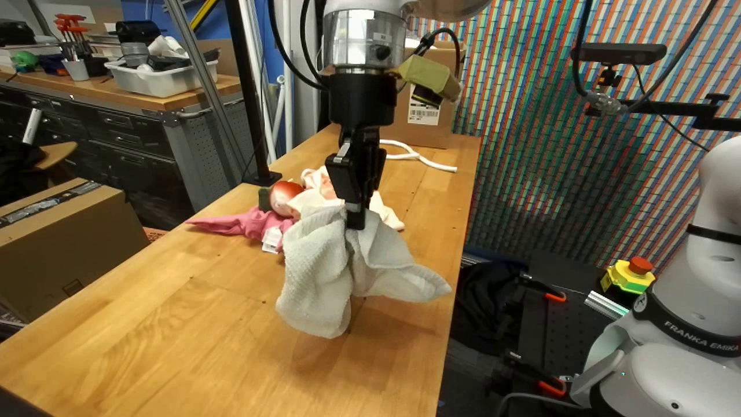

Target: Separate the items on the table

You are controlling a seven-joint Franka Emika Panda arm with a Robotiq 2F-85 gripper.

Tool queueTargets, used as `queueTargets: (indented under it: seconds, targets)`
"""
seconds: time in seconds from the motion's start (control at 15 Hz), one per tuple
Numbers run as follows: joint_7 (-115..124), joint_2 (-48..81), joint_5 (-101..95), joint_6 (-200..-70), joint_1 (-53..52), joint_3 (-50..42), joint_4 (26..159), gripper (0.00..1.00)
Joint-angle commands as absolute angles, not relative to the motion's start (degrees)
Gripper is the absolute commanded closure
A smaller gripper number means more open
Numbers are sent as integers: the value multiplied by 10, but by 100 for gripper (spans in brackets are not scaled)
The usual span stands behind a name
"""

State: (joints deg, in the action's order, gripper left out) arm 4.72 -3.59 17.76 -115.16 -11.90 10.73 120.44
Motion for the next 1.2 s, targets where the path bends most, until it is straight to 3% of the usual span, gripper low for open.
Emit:
queueTargets:
  seconds: [0.0,1.13]
  targets:
    - [65,-32,224,-1136,-129,120,1201,94]
    - [255,32,360,-1268,-177,176,1235,95]
